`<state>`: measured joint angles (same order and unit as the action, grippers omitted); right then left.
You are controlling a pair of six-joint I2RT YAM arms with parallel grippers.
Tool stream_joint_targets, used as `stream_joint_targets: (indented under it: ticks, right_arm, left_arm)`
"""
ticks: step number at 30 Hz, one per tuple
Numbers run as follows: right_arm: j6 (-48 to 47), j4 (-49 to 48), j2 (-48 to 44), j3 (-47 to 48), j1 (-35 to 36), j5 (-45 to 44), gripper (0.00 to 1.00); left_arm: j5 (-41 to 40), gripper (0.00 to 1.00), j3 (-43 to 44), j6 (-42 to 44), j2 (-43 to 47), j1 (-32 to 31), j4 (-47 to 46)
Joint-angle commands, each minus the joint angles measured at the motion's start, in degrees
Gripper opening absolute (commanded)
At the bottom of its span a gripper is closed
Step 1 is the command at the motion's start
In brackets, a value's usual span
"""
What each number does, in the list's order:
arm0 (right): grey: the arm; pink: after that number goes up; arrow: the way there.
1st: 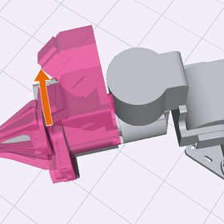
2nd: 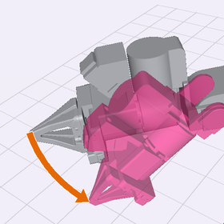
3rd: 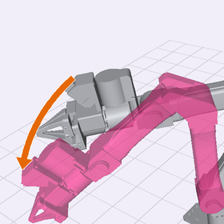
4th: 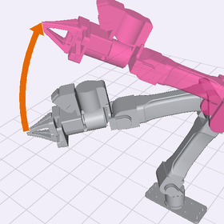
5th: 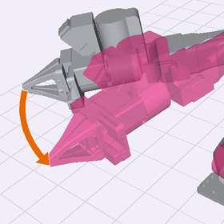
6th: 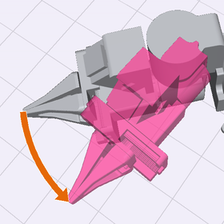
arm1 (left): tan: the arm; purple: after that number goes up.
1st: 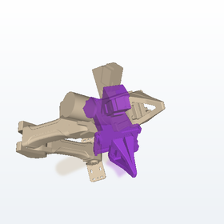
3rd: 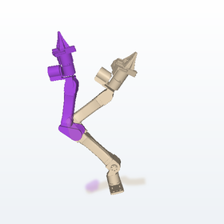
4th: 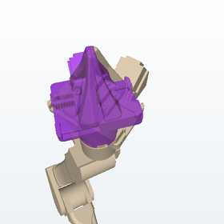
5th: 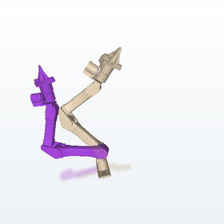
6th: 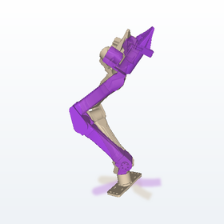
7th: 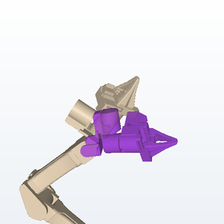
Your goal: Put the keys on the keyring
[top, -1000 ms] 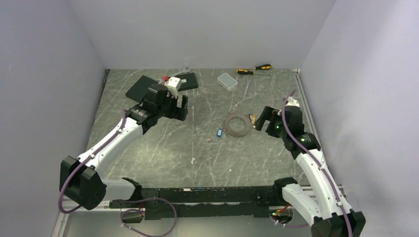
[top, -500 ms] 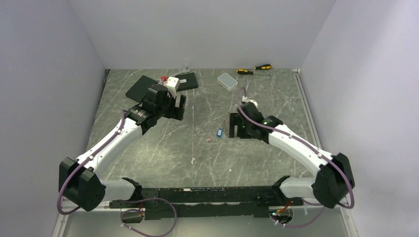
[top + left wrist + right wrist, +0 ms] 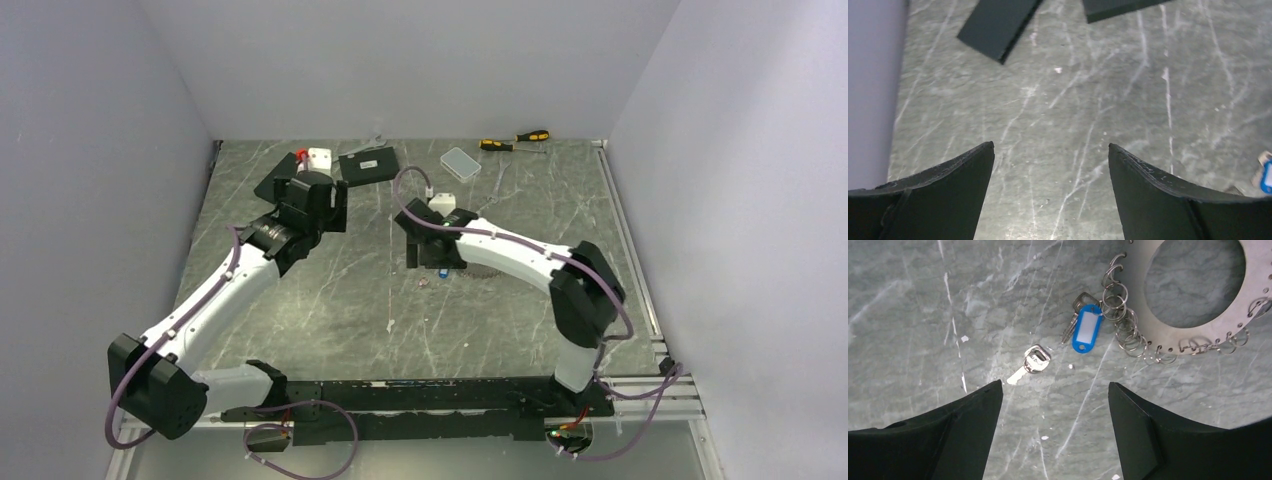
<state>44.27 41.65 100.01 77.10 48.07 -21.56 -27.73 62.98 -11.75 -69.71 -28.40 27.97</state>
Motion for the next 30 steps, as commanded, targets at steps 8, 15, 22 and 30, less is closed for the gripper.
stream_joint_targets:
  ticks: [8, 15, 22, 30]
  right_arm:
    - [9.4, 8.7, 9.4, 9.8, 3.5, -7.4, 0.75]
    - [2.8, 5.7, 7.8, 6.8, 2.1, -7.2, 0.71]
    - [-3.4, 2.8, 6.1, 4.4, -2.5, -6.8, 0.52]
    - [-6.9, 1.0, 8.4, 5.9, -6.1, -6.1, 0.49]
  left_arm:
    - [-13.2, 0.88, 2.6, -4.1, 3.6, -0.2, 1.5]
    - [-10.9, 0.84, 2.5, -3.4, 4.1, -0.8, 1.1]
    - [-6.9, 0.76, 2.3, -1.5, 3.8, -1.4, 0.1]
    - [-4.4, 0.71, 1.8, -0.8, 3.7, -1.4, -0.8]
